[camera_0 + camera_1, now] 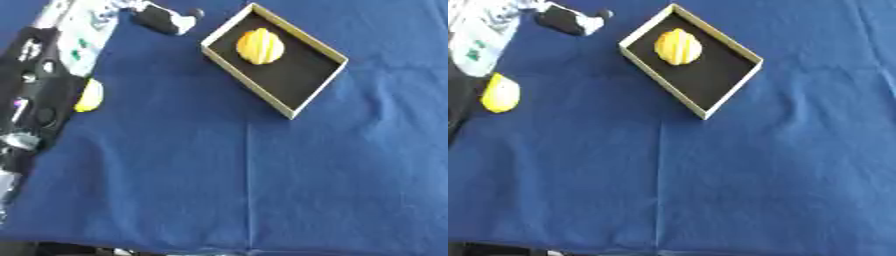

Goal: Pick up objects on the table and place them in the box.

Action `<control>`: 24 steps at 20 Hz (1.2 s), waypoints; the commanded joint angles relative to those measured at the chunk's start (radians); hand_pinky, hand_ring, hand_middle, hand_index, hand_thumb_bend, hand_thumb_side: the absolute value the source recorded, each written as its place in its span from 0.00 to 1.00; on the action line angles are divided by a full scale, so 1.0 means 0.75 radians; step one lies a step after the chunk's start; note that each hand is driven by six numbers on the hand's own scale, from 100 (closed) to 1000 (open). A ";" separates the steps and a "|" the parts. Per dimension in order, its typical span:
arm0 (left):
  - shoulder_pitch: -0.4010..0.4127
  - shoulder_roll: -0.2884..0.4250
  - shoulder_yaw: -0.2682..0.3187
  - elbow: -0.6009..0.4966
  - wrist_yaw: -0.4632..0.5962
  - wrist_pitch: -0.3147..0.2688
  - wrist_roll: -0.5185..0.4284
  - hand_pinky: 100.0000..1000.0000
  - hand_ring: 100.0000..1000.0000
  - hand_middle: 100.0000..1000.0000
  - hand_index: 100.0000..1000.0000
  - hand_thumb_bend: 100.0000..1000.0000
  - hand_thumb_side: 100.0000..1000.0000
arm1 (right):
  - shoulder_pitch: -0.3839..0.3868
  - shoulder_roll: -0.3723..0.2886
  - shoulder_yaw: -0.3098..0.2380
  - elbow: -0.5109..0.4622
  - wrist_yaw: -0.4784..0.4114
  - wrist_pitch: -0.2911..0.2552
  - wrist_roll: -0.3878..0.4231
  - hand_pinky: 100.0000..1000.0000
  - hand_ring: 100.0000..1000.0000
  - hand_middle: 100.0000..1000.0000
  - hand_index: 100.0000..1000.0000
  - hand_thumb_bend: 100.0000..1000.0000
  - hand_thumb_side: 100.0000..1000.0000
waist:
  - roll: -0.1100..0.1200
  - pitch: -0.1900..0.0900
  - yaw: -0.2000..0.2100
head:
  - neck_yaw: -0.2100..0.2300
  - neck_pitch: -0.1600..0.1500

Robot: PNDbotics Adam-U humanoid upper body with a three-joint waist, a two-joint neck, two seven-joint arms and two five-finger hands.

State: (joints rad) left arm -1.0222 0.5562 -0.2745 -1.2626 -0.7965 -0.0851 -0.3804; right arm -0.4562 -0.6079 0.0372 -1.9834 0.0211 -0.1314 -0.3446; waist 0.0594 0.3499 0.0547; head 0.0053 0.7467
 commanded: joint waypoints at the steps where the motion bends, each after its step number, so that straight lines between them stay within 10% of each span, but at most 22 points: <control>1: 0.050 0.201 0.047 -0.087 0.084 0.041 -0.057 0.86 0.92 0.83 0.92 0.24 0.42 | -0.008 -0.048 -0.020 -0.022 0.012 -0.001 -0.011 0.82 0.82 0.72 0.80 0.00 0.81 | -0.003 -0.040 0.008 | -0.013 0.004; 8: 0.231 0.377 0.077 -0.125 0.187 0.079 -0.120 0.87 0.93 0.84 0.93 0.32 0.45 | -0.006 -0.054 -0.020 -0.022 0.014 -0.004 -0.014 0.82 0.82 0.72 0.80 0.00 0.81 | -0.014 -0.045 0.026 | -0.017 -0.006; 24: 0.257 0.354 0.062 0.015 0.212 0.038 -0.237 0.88 0.92 0.84 0.93 0.36 0.48 | -0.005 -0.051 -0.024 -0.022 0.012 -0.002 -0.025 0.82 0.82 0.72 0.80 0.00 0.81 | -0.025 -0.043 0.014 | 0.011 -0.018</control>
State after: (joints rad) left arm -0.8168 0.7996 -0.2366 -1.2546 -0.6436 -0.0556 -0.5516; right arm -0.4516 -0.6206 0.0314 -1.9834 0.0250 -0.1331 -0.3598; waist 0.0410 0.3401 0.0664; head 0.0088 0.7432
